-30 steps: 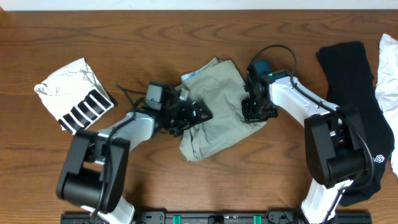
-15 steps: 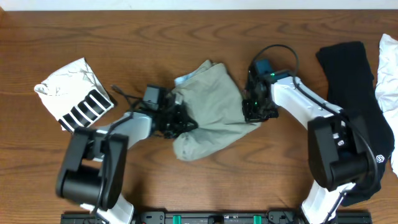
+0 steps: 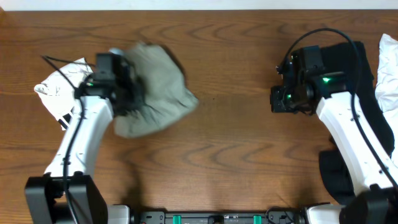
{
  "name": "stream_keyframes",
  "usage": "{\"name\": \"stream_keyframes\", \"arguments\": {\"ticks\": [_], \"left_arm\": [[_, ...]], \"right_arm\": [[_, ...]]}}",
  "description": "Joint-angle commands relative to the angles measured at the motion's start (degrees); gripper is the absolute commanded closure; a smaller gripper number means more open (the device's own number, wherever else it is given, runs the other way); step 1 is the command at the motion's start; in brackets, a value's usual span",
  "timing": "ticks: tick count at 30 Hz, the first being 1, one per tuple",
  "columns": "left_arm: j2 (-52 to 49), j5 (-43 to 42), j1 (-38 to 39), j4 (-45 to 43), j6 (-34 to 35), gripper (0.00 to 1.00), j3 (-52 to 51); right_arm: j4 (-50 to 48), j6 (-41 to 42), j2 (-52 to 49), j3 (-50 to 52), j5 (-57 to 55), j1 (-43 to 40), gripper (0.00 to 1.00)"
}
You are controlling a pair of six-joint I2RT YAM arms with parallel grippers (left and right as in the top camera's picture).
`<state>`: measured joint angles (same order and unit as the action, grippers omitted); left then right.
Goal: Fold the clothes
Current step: 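Carry the folded shorts with the left gripper to the table's upper left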
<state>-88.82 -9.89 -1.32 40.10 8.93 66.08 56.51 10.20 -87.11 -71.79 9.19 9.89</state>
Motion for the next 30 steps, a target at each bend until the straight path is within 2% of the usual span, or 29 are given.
{"name": "stream_keyframes", "arguments": {"ticks": [1,10,15,17,18,19,20,21,27,30], "left_arm": [[1.2,8.9,-4.3,-0.2,-4.2,0.94,4.5],[1.1,9.0,-17.5,-7.1,-4.2,0.94,6.0],[0.4,7.0,-22.0,-5.4,-4.2,0.94,5.9],[-0.3,5.5,-23.0,-4.6,-4.0,0.91,5.9],[-0.5,5.4,-23.2,-4.2,-4.0,0.78,5.9],[-0.7,5.4,-23.4,-3.7,-4.0,0.55,5.9],[-0.7,5.4,-23.7,-2.8,-4.0,0.12,5.9],[-0.7,5.4,-23.9,-2.0,-3.9,0.02,5.9],[0.6,5.4,-29.5,7.7,6.9,0.02,5.9],[1.3,5.4,-33.3,10.9,9.7,0.02,5.9]], "right_arm": [[1.0,-1.1,2.2,0.1,0.0,-0.3,0.92],[3.7,-1.1,2.5,0.1,0.0,-0.3,0.92],[3.1,-1.1,2.5,0.1,0.0,-0.3,0.92],[3.0,-1.1,2.5,0.1,0.0,-0.3,0.92],[3.0,-1.1,2.5,0.1,0.0,-0.3,0.92],[3.1,-1.1,2.5,0.1,0.0,-0.3,0.92],[3.1,-1.1,2.5,0.1,0.0,-0.3,0.92],[3.3,-1.1,2.5,0.1,0.0,-0.3,0.92],[3.5,-1.7,2.5,0.1,-0.7,-0.3,0.91],[3.5,-2.1,2.5,0.1,-0.9,-0.3,0.91]]}}
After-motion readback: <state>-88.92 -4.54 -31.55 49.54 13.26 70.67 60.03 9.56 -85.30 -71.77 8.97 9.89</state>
